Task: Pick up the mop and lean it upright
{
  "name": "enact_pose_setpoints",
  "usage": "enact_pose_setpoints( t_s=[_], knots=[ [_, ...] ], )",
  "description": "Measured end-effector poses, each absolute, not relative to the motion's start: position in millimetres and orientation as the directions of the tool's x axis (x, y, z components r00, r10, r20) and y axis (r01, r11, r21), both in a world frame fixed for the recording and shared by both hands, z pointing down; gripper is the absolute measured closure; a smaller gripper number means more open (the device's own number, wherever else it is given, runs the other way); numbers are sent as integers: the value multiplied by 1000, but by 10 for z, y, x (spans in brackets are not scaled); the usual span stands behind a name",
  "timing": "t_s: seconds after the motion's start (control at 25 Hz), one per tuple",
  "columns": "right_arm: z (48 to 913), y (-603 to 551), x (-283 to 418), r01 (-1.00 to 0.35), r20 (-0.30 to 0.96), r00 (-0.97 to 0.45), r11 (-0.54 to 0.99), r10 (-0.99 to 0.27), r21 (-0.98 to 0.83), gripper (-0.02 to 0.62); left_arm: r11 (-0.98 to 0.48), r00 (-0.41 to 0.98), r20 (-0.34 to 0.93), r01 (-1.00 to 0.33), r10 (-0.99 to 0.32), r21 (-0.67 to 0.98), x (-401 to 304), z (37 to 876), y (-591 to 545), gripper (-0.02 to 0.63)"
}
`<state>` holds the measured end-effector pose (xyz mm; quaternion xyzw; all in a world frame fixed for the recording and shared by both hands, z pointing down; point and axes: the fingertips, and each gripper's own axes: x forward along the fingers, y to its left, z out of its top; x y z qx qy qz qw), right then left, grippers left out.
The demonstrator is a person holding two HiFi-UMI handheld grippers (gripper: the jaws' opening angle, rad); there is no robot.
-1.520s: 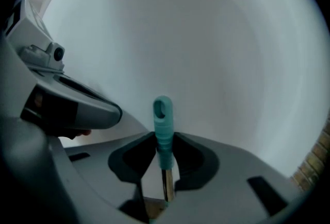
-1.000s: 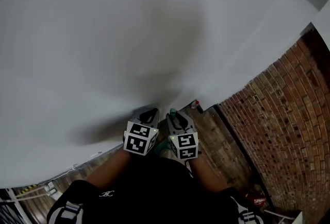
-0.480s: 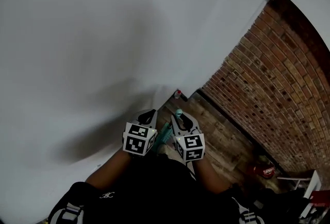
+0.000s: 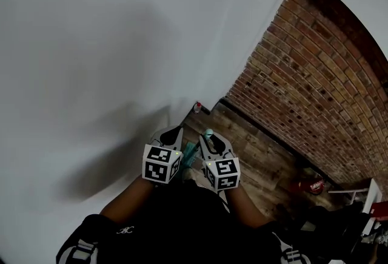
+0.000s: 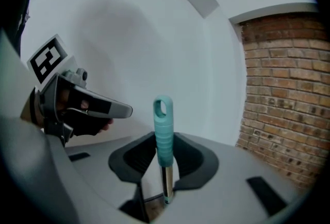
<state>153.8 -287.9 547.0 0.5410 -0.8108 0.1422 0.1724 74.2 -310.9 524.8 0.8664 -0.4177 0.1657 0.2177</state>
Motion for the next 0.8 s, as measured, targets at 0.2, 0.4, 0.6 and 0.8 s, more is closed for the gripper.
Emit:
enact_pose_setpoints(
  t_s=[0.2, 0.4, 0.6, 0.8],
  knots=[
    [5455, -2877, 1547, -926, 430, -356, 374, -829, -47, 482, -555, 600, 498, -791, -625, 256, 776, 5323, -3083, 614],
    [5469, -2959, 1537, -923, 432, -363, 381, -826, -48, 482, -554, 590, 507, -797, -628, 240, 760, 5337, -3119, 614],
    [5484, -3033, 1449, -913, 436, -384, 406, -814, -45, 482, -527, 567, 508, -816, -649, 238, 644, 5330, -3173, 614],
    [5491, -3098, 1347, -898, 438, -411, 439, -800, -42, 482, -505, 548, 509, -830, -664, 236, 561, 5326, -3202, 614]
  ],
)
